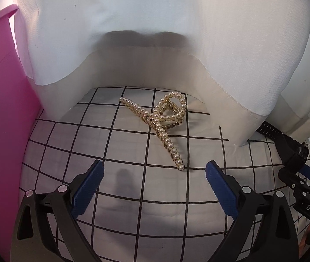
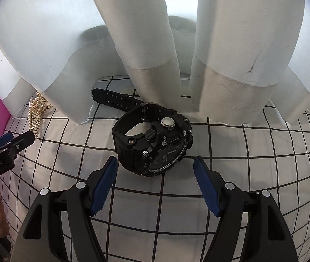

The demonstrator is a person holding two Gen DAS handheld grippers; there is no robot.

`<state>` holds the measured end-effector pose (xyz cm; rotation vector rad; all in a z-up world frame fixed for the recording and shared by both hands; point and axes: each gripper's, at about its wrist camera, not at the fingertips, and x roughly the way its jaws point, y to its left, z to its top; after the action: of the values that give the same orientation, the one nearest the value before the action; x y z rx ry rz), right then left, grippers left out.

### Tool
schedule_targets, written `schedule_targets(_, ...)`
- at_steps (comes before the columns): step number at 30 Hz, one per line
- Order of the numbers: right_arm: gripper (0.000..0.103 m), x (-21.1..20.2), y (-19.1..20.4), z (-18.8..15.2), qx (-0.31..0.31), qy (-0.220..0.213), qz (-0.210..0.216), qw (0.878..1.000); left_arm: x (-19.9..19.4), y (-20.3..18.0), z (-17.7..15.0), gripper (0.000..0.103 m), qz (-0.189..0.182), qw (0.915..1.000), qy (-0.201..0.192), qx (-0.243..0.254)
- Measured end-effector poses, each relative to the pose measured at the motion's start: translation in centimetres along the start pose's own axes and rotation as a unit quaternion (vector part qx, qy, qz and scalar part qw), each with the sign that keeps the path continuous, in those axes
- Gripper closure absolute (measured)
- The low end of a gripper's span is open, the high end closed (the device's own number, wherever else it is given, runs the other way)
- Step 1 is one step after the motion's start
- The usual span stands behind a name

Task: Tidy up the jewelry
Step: 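Grasp the black wristwatch with the right tool while the left tool grasps the pearl claw clip, then lift and carry the watch with the right tool over the tub while the left tool carries the pearl clip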

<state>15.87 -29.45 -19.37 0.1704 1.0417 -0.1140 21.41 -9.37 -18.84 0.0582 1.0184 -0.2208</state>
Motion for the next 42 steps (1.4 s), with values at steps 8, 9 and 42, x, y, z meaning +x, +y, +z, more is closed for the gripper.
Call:
schedule_targets(8,0.032,1.5,0.6,1.1,0.001,0.000,-0.004,1.000,2.5,0.0,1.1,0.010,0.006,0.9997,0.015,-0.019)
schedule_targets(9,0.032,1.6,0.7,1.3,0.000,-0.001,-0.004,1.000,2.8,0.1,1.2,0.010,0.007,0.9996,0.016,-0.022)
schedule_targets(42,0.033,2.6,2.5,1.7,-0.002,-0.048,-0.022,0.999,4.4,-0.6,3.9,0.061,0.030,0.9989,-0.036,-0.002)
